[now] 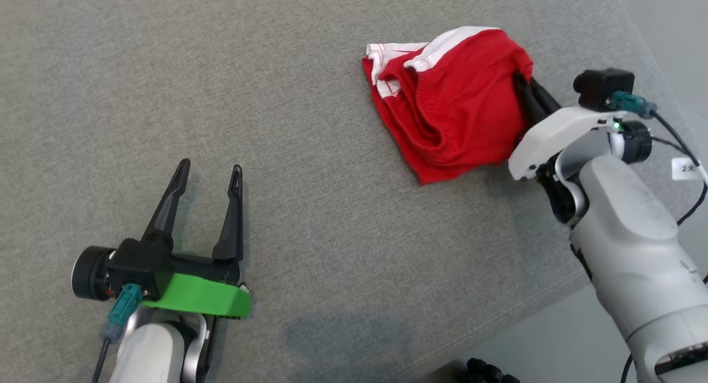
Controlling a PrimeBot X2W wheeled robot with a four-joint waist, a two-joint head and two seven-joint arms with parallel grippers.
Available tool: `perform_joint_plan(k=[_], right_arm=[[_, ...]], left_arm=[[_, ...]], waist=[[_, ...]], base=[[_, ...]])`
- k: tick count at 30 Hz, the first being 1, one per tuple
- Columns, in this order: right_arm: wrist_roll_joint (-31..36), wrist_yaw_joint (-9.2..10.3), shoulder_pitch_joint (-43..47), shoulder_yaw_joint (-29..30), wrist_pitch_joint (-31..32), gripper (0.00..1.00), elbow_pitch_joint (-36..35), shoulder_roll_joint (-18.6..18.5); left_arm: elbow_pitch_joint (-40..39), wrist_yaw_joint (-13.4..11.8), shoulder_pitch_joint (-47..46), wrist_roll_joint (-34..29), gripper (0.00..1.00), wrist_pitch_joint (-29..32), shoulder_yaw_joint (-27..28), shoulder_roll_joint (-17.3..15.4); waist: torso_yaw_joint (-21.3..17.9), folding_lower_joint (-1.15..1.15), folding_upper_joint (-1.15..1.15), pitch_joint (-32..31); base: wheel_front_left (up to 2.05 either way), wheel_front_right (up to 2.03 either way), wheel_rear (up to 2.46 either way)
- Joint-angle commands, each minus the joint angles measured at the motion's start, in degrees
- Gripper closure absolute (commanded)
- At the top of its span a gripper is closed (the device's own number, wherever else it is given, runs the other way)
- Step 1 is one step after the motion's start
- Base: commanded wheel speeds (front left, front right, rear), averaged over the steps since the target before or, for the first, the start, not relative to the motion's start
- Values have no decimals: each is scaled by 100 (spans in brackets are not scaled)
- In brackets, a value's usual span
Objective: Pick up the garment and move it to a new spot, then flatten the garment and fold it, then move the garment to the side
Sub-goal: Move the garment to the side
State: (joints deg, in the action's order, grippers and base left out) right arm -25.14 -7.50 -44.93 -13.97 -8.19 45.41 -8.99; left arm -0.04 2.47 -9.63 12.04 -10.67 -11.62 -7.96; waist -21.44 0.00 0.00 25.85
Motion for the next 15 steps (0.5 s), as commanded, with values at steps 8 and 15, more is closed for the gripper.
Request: perform_joint_plan(k=[8, 15], right_arm=[[353, 3, -1010, 35, -26, 100, 701, -636], [506, 3, -1553, 315, -212, 100, 1193, -1192]], left_arm=[[-45, -43, -221, 36, 0, -108, -66, 38], [-160, -83, -230, 7, 0, -105, -97, -8]], waist=[[622, 0, 0, 240], [881, 0, 0, 439]], base=[[0, 0, 0], [0, 0, 0]])
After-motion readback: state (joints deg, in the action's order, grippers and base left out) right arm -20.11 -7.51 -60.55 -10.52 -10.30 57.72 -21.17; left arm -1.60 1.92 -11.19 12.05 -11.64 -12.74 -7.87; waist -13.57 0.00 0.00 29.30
